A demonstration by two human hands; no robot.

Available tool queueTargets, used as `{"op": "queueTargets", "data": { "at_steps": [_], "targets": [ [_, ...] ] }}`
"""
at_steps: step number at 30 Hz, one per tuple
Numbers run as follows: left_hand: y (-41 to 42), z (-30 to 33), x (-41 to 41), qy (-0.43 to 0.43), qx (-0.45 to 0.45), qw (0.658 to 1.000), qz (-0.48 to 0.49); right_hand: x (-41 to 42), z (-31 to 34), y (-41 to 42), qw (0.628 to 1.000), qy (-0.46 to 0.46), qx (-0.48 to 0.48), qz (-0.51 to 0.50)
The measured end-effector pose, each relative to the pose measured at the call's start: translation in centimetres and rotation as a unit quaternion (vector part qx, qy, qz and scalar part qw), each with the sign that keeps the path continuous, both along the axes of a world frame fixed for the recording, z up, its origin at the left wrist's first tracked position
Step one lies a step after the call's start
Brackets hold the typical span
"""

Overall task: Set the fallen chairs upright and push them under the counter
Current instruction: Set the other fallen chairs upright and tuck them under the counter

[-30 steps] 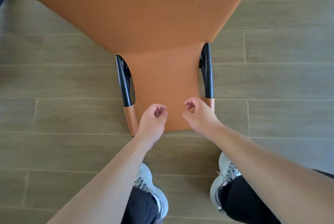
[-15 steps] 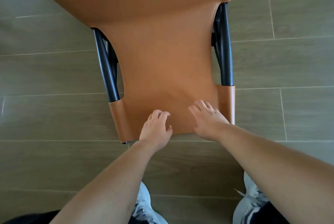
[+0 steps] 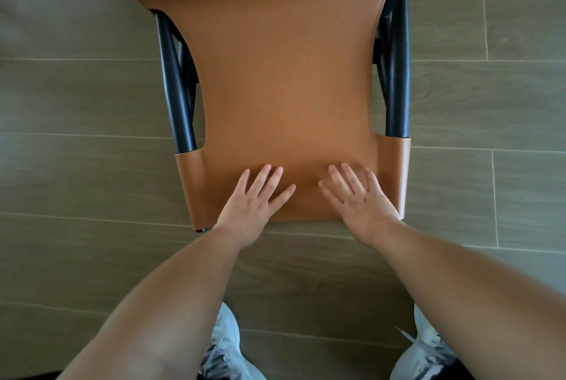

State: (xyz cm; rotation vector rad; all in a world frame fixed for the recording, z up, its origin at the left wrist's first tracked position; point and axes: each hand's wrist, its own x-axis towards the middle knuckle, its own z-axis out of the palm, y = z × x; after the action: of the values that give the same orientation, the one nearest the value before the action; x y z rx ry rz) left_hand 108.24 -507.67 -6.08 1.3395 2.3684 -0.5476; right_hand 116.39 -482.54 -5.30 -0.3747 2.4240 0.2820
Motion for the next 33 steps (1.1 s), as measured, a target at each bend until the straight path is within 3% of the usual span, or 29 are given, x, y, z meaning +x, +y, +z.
{"op": "queueTargets", "data": {
  "at_steps": [10,15,33],
  "targets": [
    [1.1,-0.8,1.4,0.014,-0.033,0.998,0.057,-0.5,-0.3,-0.5,0.999,0.024,0.007,0.021],
    [0.9,-1.2,1.3,0.007,-0.019,1.000,0.011,-0.5,-0.5,-1.2,0.999,0.022,0.016,0.036],
    [0.5,0.9,1.0,-0.038,-0.002,0.999,0.024,-0.6,0.7,-2.1,1.000,0.019,0.014,0.006]
  ]
}}
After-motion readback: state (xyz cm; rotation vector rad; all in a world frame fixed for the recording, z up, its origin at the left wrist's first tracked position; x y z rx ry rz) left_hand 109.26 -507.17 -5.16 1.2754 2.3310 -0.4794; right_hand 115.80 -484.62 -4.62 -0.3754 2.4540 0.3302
